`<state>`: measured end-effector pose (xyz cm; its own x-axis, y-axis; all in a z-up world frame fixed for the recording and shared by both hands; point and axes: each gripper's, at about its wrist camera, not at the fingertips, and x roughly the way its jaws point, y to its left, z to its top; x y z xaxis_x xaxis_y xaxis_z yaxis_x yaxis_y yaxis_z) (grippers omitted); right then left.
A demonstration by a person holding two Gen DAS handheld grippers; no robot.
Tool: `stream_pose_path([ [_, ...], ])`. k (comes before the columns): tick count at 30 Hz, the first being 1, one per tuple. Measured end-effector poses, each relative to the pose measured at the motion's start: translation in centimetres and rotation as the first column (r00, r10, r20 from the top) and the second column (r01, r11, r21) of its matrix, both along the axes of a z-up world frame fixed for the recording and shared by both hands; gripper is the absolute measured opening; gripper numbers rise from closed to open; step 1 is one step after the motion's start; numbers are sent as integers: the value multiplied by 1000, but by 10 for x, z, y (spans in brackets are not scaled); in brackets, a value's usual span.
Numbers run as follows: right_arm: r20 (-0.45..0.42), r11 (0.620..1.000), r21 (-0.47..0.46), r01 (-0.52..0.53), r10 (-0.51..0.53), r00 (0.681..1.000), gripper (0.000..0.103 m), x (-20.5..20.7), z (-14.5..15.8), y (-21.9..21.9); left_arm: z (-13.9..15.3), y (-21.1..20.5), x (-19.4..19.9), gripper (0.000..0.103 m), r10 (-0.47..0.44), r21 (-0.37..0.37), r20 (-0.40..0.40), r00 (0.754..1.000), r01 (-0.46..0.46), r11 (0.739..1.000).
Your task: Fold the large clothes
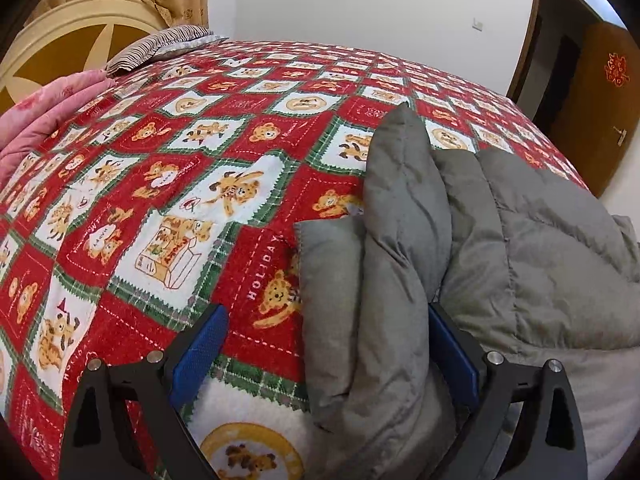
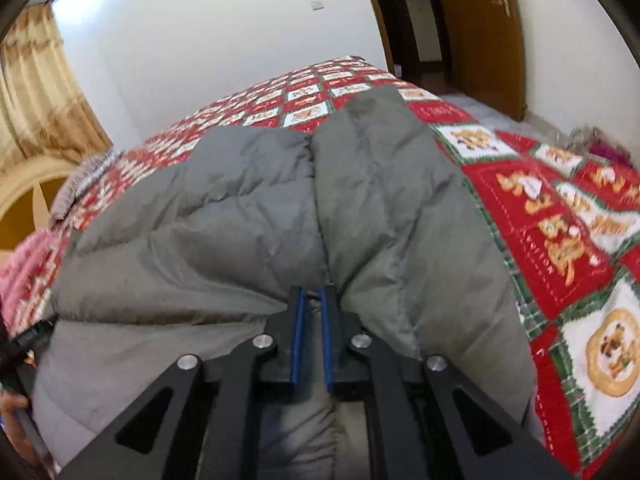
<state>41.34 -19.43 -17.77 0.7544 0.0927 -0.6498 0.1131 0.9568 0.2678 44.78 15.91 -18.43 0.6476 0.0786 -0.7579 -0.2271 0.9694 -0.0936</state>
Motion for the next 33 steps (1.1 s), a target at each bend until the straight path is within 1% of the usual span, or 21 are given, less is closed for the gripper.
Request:
stream_pose_path([
  [4,-3,999,-43,5,-5,1000,5,1,4,7,4,1,-3,98,11,0,-12,1000,-11,1000],
  [7,-29,997,-71,0,-2,1000,7,-2,12,10,18,-4,-11,98,6,17,-54,999,-6,1000],
  [8,-36,997,-82,0,-3,999,10,-5,17,12,26,-6,-18,98,-6,30,-50,999,8,1000],
  [10,13,995,-96,-6,7,1000,18,-25,36,20,40,-11,-30,98,-30,62,-21,999,32,998],
  [11,32,995,-100,-16,20,999,18,-32,41,24,48,-16,-39,98,-37,85,-3,999,37,996],
  [13,57,991,-118,-65,72,996,18,-49,56,43,60,-26,-52,98,-51,103,25,998,48,994],
  [15,59,988,-104,-115,121,991,18,-60,59,61,67,-39,-61,98,-81,85,38,996,77,993],
  [17,46,983,-93,-160,164,985,18,-68,55,79,69,-52,-70,98,-109,60,45,993,106,992],
  [20,12,979,-68,-195,196,981,18,-74,38,98,64,-76,-83,98,-157,37,39,987,155,987],
  [21,-3,979,-59,-196,196,981,18,-75,31,102,58,-86,-87,98,-171,47,29,985,170,984],
  [25,-14,983,-44,-176,176,984,17,-74,20,103,36,-115,-90,98,-205,109,-23,978,206,972],
  [28,-26,983,-41,-178,177,984,16,-69,11,104,24,-123,-91,98,-193,150,-2,981,191,970],
  [30,2,984,-48,-172,172,985,14,-71,3,105,22,-123,-91,98,-192,157,0,981,189,969],
  [32,28,983,-69,-170,172,985,14,-76,-1,107,24,-120,-94,98,-199,141,-2,980,197,970],
  [33,31,983,-69,-167,170,985,14,-77,0,107,28,-114,-98,98,-198,108,7,980,196,975],
])
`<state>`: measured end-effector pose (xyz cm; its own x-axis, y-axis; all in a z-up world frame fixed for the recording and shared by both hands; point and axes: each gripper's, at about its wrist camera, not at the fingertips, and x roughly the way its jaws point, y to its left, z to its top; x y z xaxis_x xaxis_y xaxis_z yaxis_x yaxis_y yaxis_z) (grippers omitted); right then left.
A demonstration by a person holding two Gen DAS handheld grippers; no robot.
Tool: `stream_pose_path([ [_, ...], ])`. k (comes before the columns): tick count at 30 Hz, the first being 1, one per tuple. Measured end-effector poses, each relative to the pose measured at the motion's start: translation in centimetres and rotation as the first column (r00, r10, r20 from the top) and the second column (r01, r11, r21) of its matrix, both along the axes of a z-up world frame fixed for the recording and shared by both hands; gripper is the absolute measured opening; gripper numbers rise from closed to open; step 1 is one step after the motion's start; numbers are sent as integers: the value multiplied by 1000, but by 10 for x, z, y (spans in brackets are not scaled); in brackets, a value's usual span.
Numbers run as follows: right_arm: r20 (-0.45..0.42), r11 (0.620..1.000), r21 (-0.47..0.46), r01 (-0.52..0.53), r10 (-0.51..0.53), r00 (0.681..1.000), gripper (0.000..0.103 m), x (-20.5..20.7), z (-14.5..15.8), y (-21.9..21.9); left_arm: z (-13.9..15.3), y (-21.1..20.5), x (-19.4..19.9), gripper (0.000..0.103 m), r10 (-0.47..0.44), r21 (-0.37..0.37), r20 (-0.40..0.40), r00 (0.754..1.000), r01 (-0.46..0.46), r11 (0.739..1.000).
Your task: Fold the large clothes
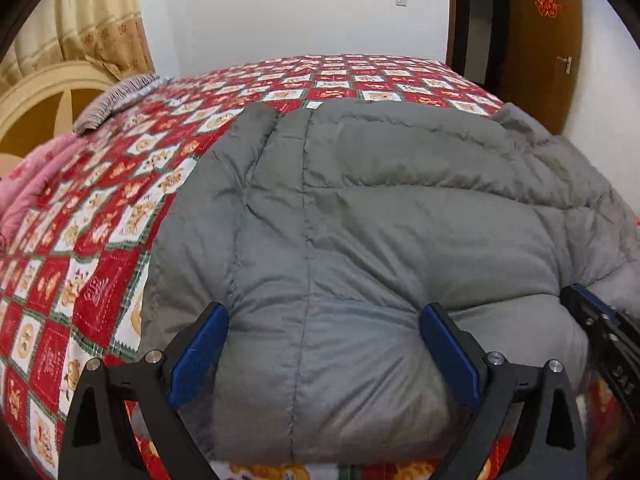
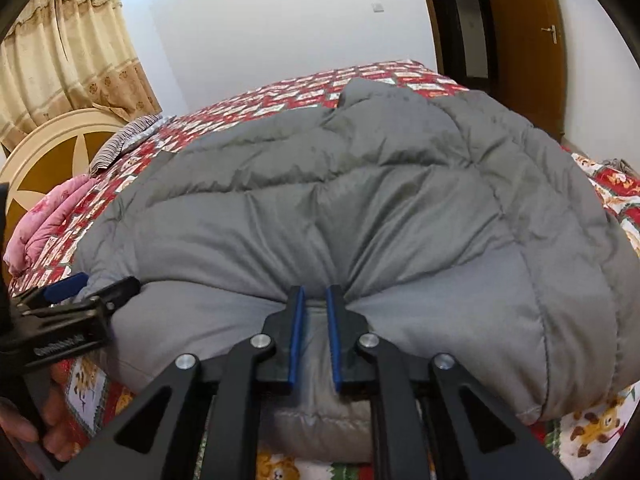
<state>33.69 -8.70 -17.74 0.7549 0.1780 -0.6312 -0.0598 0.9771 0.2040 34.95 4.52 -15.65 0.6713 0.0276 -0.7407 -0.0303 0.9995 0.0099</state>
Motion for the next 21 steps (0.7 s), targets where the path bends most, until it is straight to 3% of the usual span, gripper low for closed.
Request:
stream_pose_path([
  [2,3,1000,3,-1,1,1000,14,0,1,-1,7,18,-13,98,24,-107,44,999,-20,994],
  [3,7,1000,8,-1,1,1000,14,-1,1,-2,12,37,-23,98,60,-201,79,995,-43,979],
  [6,13,1000,17,-2,1,1000,14,-2,0,-3,15,80,-31,98,177,-366,102,979,-128,922],
  [9,16,1000,26,-4,4,1000,14,-3,0,-6,3,123,-12,98,266,-497,11,964,-225,838],
  [14,19,999,48,-8,7,1000,14,-5,-1,-10,-24,129,33,98,169,-642,-116,979,-204,739],
  [15,20,999,45,-6,5,1000,14,-5,-1,-9,-29,123,39,98,150,-654,-129,980,-198,730],
  [18,11,1000,-2,5,-5,1000,14,-6,3,-5,-29,111,46,97,127,-649,-103,986,-164,743],
  [21,36,999,-49,-23,25,999,20,-8,26,7,-28,102,44,97,78,-668,-89,993,-118,735],
])
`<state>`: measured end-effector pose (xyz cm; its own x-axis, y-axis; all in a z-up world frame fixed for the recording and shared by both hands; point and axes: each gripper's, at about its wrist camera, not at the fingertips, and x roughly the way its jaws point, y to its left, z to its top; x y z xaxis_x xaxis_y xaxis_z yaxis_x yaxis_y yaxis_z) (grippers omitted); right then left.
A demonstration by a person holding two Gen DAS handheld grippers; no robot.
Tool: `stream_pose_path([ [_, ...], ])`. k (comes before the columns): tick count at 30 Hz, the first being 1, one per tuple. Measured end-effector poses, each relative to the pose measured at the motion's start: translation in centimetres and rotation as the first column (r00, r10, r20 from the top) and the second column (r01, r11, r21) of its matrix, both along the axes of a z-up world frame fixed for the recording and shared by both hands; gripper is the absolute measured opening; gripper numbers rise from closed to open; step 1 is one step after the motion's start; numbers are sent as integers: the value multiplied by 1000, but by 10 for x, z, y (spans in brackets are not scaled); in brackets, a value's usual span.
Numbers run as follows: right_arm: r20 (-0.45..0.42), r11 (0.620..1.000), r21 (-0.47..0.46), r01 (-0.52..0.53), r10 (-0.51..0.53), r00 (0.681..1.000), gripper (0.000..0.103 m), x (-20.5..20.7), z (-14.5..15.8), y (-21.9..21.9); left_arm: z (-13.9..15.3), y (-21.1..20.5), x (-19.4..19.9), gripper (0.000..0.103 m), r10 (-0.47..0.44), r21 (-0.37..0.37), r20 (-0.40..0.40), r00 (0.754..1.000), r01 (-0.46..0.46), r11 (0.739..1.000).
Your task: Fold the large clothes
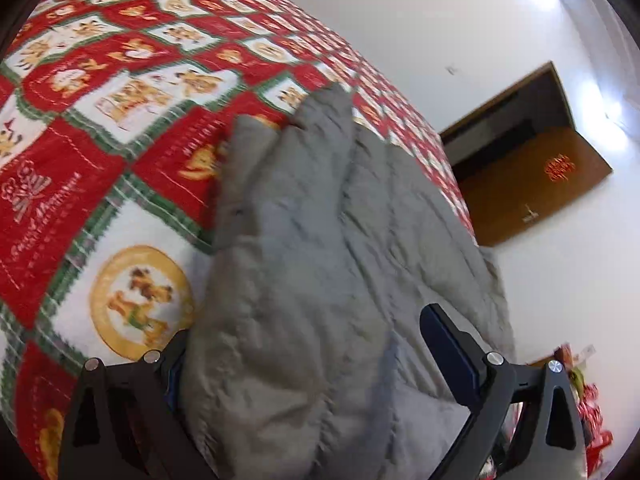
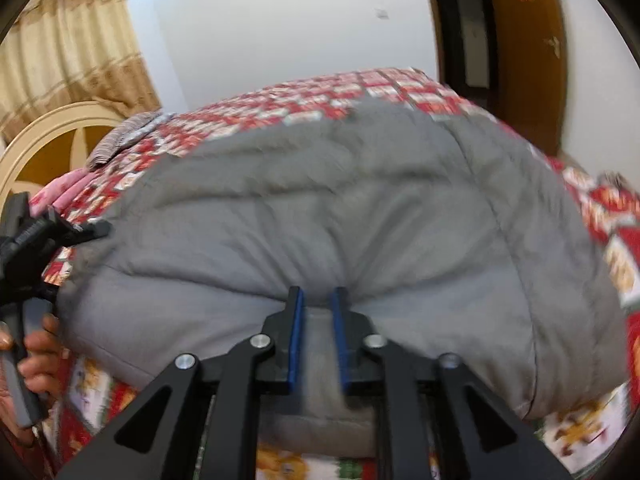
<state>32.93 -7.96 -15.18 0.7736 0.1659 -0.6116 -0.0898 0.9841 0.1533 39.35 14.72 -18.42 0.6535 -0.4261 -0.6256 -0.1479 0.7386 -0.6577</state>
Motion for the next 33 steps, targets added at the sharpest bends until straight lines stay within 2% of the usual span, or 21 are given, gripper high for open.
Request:
stream_pose_path([
  [3,112,998,-43,-42,46,993,19,2,37,18,-1,-2,-8,97,4,-72,23,1000,-2,997],
  [6,131,995,-50,-91,97,987,18,24,51,39,-3,-3,-8,97,13,-56,22,1000,-12,998],
  [9,45,997,-9,-78,79,996,18,55,27,47,-2,-13,-7,97,13,7,35,999,-14,1000],
  [11,-60,999,23,-48,49,997,13,72,-6,48,-4,-16,-8,97,8,43,42,999,-10,999],
  [13,-63,999,29,-31,33,997,10,72,-26,46,-8,-14,-7,97,11,66,51,999,-15,998],
  [16,-85,998,53,-26,31,996,10,72,-27,41,-10,-18,1,97,27,106,54,998,-33,994],
  [19,-88,1000,13,-21,22,996,9,72,-27,45,-11,-22,4,96,61,124,60,996,-68,990],
  [20,-87,1000,6,-20,20,996,9,72,-27,45,-11,-23,5,92,66,136,65,996,-74,988],
  [21,-88,1000,4,-19,20,996,9,72,-27,46,-11,-24,6,74,67,146,71,995,-77,986],
  [22,-89,1000,9,-20,21,996,9,74,-28,47,-10,-25,7,59,55,139,75,996,-65,988],
  [23,-91,1000,17,-20,22,996,9,75,-28,46,-11,-25,8,55,37,110,74,997,-45,993],
  [24,-93,999,25,-21,24,995,9,78,-29,47,-10,-23,8,46,29,82,82,996,-35,996],
  [28,-98,999,27,-24,27,995,9,79,-29,47,-3,-21,6,32,18,39,111,994,-22,999],
  [31,-111,998,51,-29,35,993,10,81,-31,44,15,-28,-1,27,-1,5,163,987,0,1000],
  [33,-131,994,101,-32,45,990,10,81,-32,40,32,-37,-5,26,-32,-2,200,979,34,999],
])
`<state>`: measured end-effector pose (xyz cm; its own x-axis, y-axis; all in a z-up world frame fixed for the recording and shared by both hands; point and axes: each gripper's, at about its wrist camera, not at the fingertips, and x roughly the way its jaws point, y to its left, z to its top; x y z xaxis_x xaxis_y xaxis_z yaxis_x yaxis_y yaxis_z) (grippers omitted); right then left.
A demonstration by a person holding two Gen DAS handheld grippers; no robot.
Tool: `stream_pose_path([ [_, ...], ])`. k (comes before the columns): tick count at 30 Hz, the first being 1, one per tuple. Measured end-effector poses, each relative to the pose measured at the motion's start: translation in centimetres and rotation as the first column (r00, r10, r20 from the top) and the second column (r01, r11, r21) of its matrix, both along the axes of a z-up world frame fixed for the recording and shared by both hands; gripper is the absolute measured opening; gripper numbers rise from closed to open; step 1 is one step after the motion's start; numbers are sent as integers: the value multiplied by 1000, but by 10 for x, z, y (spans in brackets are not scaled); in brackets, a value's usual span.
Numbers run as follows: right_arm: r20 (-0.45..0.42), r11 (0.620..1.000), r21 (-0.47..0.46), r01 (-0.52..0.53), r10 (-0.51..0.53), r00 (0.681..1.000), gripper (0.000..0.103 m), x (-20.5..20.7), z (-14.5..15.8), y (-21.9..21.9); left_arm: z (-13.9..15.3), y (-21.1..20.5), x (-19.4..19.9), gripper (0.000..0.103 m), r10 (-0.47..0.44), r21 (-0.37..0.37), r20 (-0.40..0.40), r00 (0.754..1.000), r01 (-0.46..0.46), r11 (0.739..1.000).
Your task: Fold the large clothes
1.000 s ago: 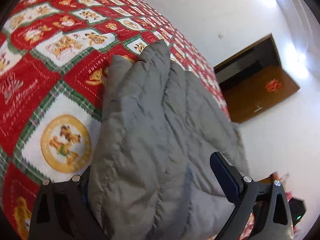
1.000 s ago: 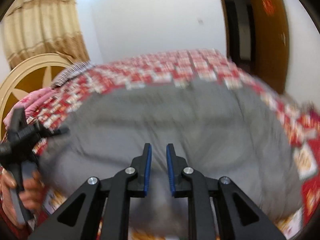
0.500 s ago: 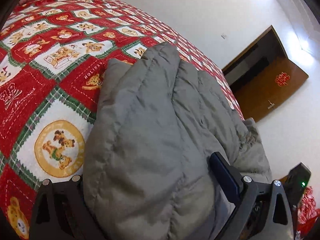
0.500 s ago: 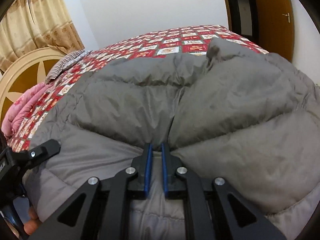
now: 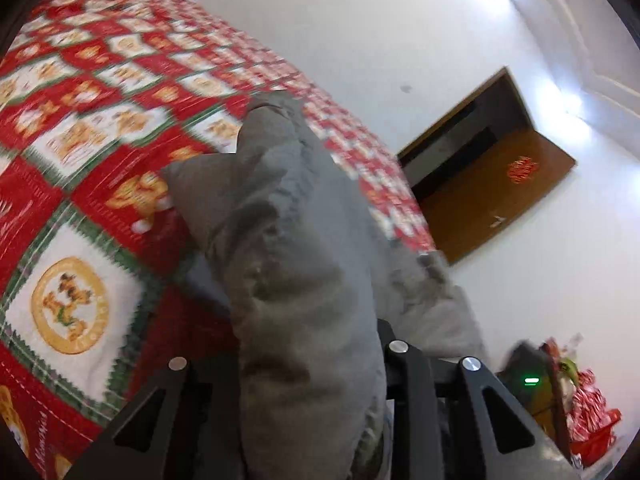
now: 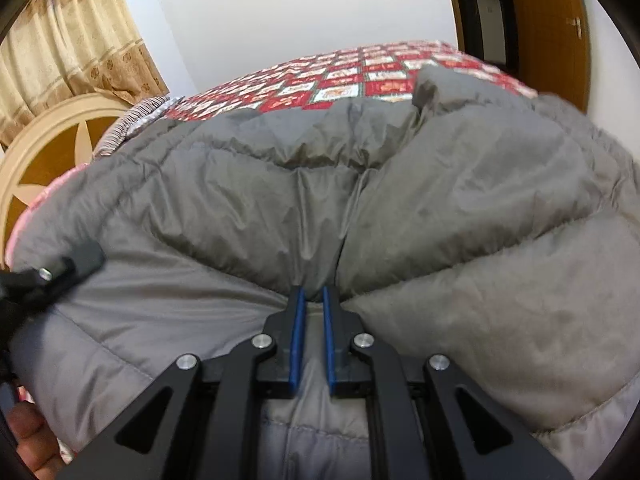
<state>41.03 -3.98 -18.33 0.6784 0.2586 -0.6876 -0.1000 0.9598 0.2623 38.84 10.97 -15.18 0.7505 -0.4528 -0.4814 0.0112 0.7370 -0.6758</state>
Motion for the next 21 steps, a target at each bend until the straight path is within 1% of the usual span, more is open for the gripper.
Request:
stream_pose_path([
  [3,-45,994,109,5,0,999,10,-3,-2,-6,19,-13,-3,24,-38,11,33,999,37,999],
  [6,-102,974,226,2,21,995,10,-11,-4,0,37,-24,-11,24,-77,25,59,995,76,997],
  [8,-138,944,328,-19,68,988,10,-19,-8,13,53,-28,-21,24,-96,74,84,992,90,993],
  [9,-152,926,378,-27,91,984,10,-22,-10,20,63,-30,-27,24,-101,117,96,990,90,989],
  [10,-169,890,454,-40,130,977,10,-27,-14,32,69,-31,-31,24,-104,154,102,989,88,984],
  [12,-184,822,565,-69,207,961,9,-32,-19,55,82,-36,-40,24,-107,266,110,988,75,961],
  [13,-185,779,621,-91,258,948,9,-35,-23,69,88,-40,-45,24,-108,341,107,988,65,938],
  [14,-185,745,658,-109,300,936,9,-35,-25,79,91,-45,-48,24,-103,407,103,989,52,912],
  [15,-186,728,675,-125,332,925,8,-35,-27,87,94,-50,-52,24,-94,477,101,990,35,878],
  [16,-186,729,669,-143,351,918,8,-34,-25,91,95,-53,-55,24,-94,511,102,990,29,859],
  [17,-184,749,641,-168,362,914,9,-34,-21,92,96,-57,-59,24,-102,539,111,989,26,842],
  [18,-172,768,608,-198,371,913,9,-35,-13,88,96,-60,-62,24,-112,548,122,986,27,836],
  [19,-155,776,591,-221,378,913,9,-38,-7,82,98,-65,-67,24,-126,565,136,983,28,825],
  [21,-98,798,547,-253,361,927,9,-49,14,55,99,-79,-70,24,-147,605,150,978,27,796],
])
